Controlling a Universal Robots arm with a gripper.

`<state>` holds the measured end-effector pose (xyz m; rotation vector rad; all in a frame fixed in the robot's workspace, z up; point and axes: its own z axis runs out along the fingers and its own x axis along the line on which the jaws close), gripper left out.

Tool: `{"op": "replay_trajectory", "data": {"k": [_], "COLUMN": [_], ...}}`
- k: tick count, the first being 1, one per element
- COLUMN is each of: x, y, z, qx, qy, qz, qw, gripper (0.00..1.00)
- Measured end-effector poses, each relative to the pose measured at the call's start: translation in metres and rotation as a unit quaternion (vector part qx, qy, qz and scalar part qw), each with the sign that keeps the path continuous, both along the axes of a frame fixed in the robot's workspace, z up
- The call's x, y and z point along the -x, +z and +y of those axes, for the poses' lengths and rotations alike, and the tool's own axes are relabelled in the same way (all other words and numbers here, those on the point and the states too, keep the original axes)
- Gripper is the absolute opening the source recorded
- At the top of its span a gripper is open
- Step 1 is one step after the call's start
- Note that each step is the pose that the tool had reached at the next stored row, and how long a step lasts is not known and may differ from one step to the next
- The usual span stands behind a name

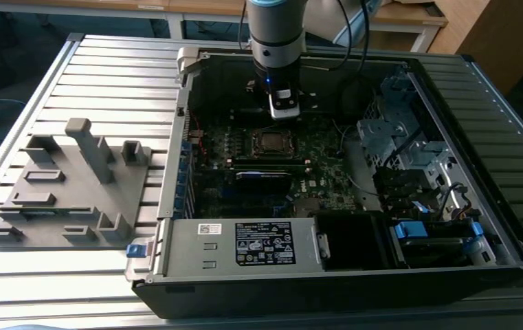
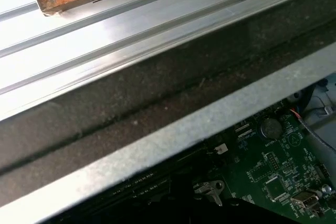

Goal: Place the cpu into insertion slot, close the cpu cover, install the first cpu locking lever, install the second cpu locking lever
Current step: 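Install the first cpu locking lever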

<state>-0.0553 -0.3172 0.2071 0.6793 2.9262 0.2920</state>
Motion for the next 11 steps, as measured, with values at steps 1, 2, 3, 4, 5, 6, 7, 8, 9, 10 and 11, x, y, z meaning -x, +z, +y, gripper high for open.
{"op": "replay_trajectory", "data": {"k": [1,2,3,4,5,6,7,8,9,10,11], "x": [-0.0001,-0.0001,-0.0001,0.0000,0.0000,0.0000,0.0001,0.0001,0.0001,0.0001,0.0001], "y": [0.0000,0.0000,0.0000,0.0000,0.0000,-0.0003,-0.0010,-0.0018,-0.0027,-0.0034,-0.0039], "z": [0.0000,0.0000,0.0000,0.0000,0.0000,0.0000,0.0000,0.0000,0.0000,0.0000,0.0000], "qx": [-0.0001,-0.0001,0.0000,0.0000,0.0000,-0.0001,-0.0002,-0.0001,0.0000,0.0000,0.0000], "qy": [0.000,0.000,0.000,0.000,0.000,0.000,0.000,0.000,0.000,0.000,0.000], "qz": [-0.0005,-0.0005,-0.0006,-0.0007,-0.0007,-0.0009,-0.0016,-0.0026,-0.0038,-0.0047,-0.0054], "qw": [1.00000,1.00000,1.00000,1.00000,1.00000,1.00000,1.00000,1.00000,0.99999,0.99999,0.99999], "gripper": [0.11,0.11,0.11,0.11,0.11,0.11,0.11,0.11,0.11,0.11,0.11]}}
